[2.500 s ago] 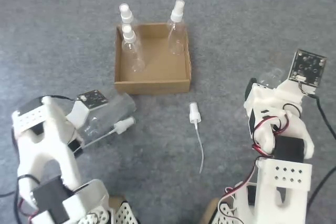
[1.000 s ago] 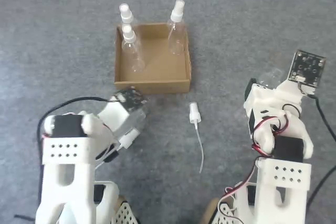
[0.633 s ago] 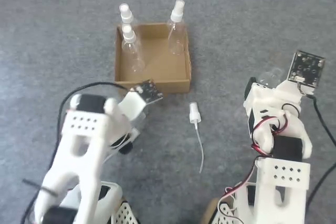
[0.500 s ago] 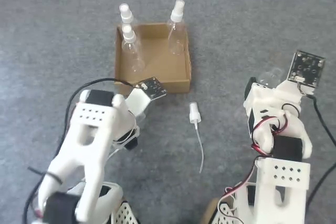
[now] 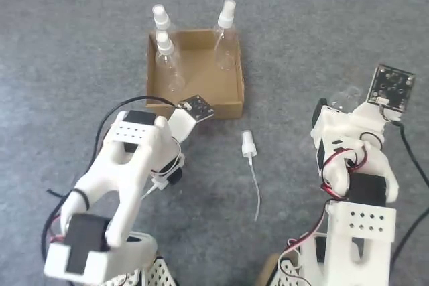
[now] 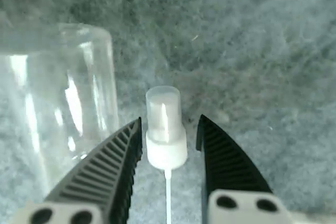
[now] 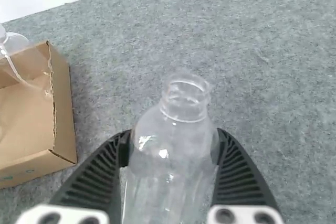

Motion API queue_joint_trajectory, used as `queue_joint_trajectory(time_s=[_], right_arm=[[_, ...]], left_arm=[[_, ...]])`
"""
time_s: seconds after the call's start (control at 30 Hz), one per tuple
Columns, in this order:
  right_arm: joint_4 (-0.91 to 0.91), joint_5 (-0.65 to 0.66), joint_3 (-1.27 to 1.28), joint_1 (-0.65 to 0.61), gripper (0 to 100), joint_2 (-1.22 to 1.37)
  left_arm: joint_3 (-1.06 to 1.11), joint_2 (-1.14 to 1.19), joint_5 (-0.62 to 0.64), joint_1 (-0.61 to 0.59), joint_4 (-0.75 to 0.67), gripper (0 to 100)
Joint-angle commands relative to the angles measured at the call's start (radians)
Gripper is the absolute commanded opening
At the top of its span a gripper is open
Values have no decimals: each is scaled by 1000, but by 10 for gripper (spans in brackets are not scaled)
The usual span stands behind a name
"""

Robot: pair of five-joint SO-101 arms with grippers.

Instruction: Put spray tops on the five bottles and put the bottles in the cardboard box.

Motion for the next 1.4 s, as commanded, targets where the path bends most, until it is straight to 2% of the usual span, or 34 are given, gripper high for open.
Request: queue_joint_trajectory(time_s=[0.0,0.23,0.33,0.5,0.67,1.0,1.23,1.37], right_arm=[[-22,-3,-12,5,80,-27],[-22,-3,-12,5,80,-27],[-22,-3,-12,5,80,-27],[-22,-3,-12,5,80,-27],[-22,-3,-12,5,80,-27],[-19,-3,-8,4,79,-27],[-39,-3,20,-45,76,-28],[-48,-3,29,-51,76,-28]], left_arm=[[-54,40,11,9,-66,156],[-56,135,11,9,-97,150],[-56,141,11,11,-92,101],[-54,141,11,75,-32,10],[-54,140,14,155,15,11],[-136,140,138,207,57,11],[-136,140,336,330,28,11],[-134,140,345,328,23,10]])
